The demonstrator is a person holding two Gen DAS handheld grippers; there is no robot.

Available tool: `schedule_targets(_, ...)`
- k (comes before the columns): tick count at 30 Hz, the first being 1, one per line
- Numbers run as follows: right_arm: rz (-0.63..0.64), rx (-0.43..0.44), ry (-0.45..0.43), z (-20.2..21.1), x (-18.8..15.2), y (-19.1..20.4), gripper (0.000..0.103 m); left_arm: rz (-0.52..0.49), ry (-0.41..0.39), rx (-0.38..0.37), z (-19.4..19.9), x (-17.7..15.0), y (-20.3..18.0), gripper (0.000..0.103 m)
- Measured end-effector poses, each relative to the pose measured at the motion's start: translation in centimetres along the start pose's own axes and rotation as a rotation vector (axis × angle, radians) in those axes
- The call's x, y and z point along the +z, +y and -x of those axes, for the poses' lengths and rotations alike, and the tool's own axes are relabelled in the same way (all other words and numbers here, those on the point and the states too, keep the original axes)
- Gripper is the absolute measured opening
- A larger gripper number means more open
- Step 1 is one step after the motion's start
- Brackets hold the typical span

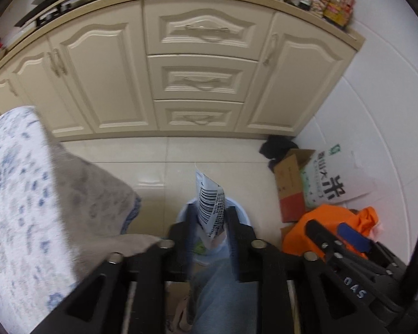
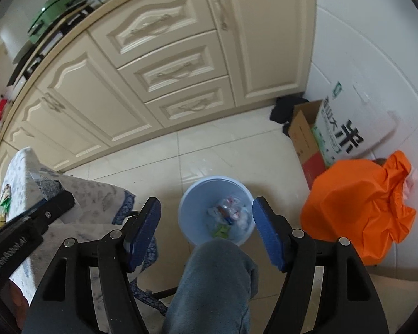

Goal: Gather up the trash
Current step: 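Open both tools to drop the sachet and wrapper into the bin, then move both open tools back from the bin to the table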

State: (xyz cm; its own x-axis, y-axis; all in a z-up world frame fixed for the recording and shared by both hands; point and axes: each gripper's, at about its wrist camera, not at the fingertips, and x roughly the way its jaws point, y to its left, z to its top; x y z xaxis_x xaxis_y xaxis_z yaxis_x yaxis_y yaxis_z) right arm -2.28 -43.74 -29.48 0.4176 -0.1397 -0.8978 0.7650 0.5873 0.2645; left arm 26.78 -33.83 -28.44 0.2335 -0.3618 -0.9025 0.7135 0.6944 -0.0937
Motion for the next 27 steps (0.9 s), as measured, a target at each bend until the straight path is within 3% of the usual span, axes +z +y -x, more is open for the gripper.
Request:
schedule_targets(1, -0.011, -0.004, 0.006, -0.1, -0.1, -0.4, 0.070, -0.008, 0.015, 0.003, -0.4, 0.1, -0.1, 0.086)
schedule_targets(2, -0.020, -0.007, 0.009, -0.1, -0.1, -0.8, 0.070, -0.017, 0.031, 0.024, -0.9, 0.3, -0.1, 0.102)
schedule_targets(5, -0.043, -0.020, 0.012, -0.2, -0.2, -1.7, 0.070, -0.032, 0.013, 0.074, -1.2, 0.3, 0.0, 0.098)
schedule_targets(14, -0.059, -0.033, 0.026, 0.1, -0.5, -2.1, 0.070, -0.021, 0.005, 0.075, -1.3, -0.1, -0.5, 0.097)
schedule_targets(27, -0.003, -0.036, -0.024, 3.4, -1.6, 0.8, 0.075, -0.017, -0.036, 0.053, 4.1, -3.3, 1.6, 0.097)
